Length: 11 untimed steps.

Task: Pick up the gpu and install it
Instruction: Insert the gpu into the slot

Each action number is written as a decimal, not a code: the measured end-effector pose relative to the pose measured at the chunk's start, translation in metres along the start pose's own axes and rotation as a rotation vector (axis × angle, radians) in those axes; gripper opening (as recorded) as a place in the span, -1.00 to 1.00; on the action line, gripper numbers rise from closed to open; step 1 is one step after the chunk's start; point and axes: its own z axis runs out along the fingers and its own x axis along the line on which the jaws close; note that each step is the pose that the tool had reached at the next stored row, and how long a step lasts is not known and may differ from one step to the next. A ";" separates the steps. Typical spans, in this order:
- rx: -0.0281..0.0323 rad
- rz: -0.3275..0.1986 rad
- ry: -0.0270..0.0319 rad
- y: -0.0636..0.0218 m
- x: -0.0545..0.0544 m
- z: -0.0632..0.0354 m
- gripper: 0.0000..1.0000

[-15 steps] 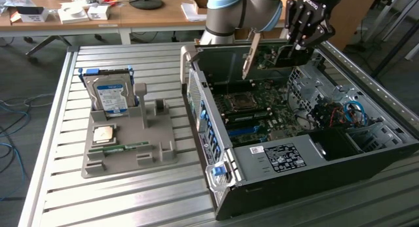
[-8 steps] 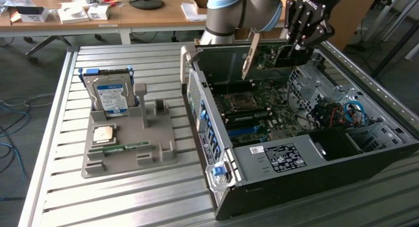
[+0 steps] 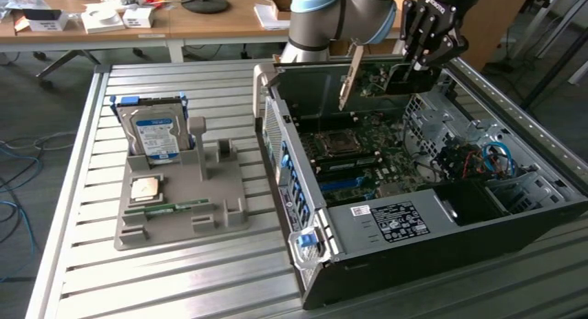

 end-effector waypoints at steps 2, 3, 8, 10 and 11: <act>0.0000 0.000 0.0001 0.0000 0.000 0.0007 -0.47; 0.0000 0.000 0.0000 0.0000 0.000 0.0014 -0.47; 0.0000 0.001 0.0001 -0.0001 0.000 0.0058 -0.47; 0.0000 0.001 0.0001 -0.0002 0.000 0.0081 -0.47; 0.0001 0.001 -0.0001 -0.0002 0.001 0.0094 -0.47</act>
